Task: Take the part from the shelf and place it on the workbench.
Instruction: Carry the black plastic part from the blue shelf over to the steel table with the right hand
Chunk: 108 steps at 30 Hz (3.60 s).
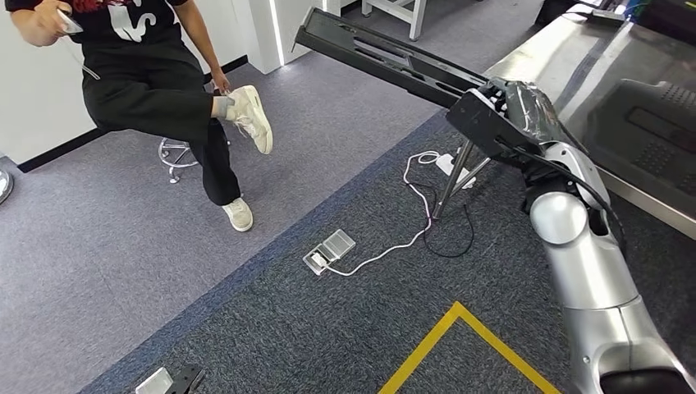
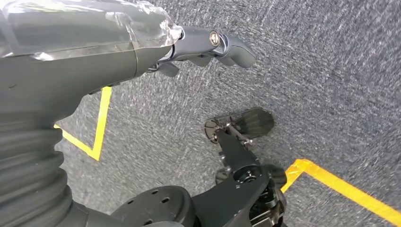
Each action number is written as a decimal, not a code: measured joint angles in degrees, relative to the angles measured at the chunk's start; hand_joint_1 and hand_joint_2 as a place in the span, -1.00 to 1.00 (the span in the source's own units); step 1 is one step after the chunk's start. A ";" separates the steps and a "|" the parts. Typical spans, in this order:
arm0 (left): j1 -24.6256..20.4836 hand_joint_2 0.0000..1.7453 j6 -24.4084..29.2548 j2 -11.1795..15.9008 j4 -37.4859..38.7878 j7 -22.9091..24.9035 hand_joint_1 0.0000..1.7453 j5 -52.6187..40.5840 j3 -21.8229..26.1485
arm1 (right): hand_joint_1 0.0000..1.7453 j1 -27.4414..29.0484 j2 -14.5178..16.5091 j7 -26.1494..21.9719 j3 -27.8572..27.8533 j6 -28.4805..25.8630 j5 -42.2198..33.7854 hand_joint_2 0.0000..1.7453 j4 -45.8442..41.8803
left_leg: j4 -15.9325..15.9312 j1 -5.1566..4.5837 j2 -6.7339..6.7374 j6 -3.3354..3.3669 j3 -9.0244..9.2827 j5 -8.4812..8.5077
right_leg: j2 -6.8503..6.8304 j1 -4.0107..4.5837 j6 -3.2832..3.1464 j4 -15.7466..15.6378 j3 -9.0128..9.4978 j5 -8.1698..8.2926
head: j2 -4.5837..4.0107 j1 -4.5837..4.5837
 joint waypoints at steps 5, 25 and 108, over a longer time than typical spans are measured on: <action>-0.32 1.00 -0.42 0.08 -0.04 1.15 -1.00 0.01 -0.03 | 1.00 -0.24 -0.05 0.00 -0.46 -0.97 0.42 1.00 0.74 | 1.36 0.46 2.17 -1.78 0.04 -1.21 | -2.66 -0.39 0.56 -14.59 7.01 6.74 | 0.00 1.24; -0.67 1.00 -1.56 0.32 -0.06 1.84 -1.00 0.58 -0.06 | 1.00 -0.47 -0.20 0.89 -0.86 -1.52 0.98 1.00 1.73 | 0.89 -0.30 -3.81 -0.45 -0.69 -0.17 | 5.00 0.28 -1.33 -14.22 6.63 5.84 | 0.00 -2.04; -1.01 1.00 -2.85 0.96 -0.43 1.27 -1.00 1.03 -1.21 | 1.00 -1.02 1.23 -0.78 -0.97 -4.48 3.31 1.00 5.20 | 15.10 -0.30 -1.18 -2.93 -8.46 -10.48 | 0.25 0.33 -3.11 -16.03 12.85 2.31 | 0.00 -2.07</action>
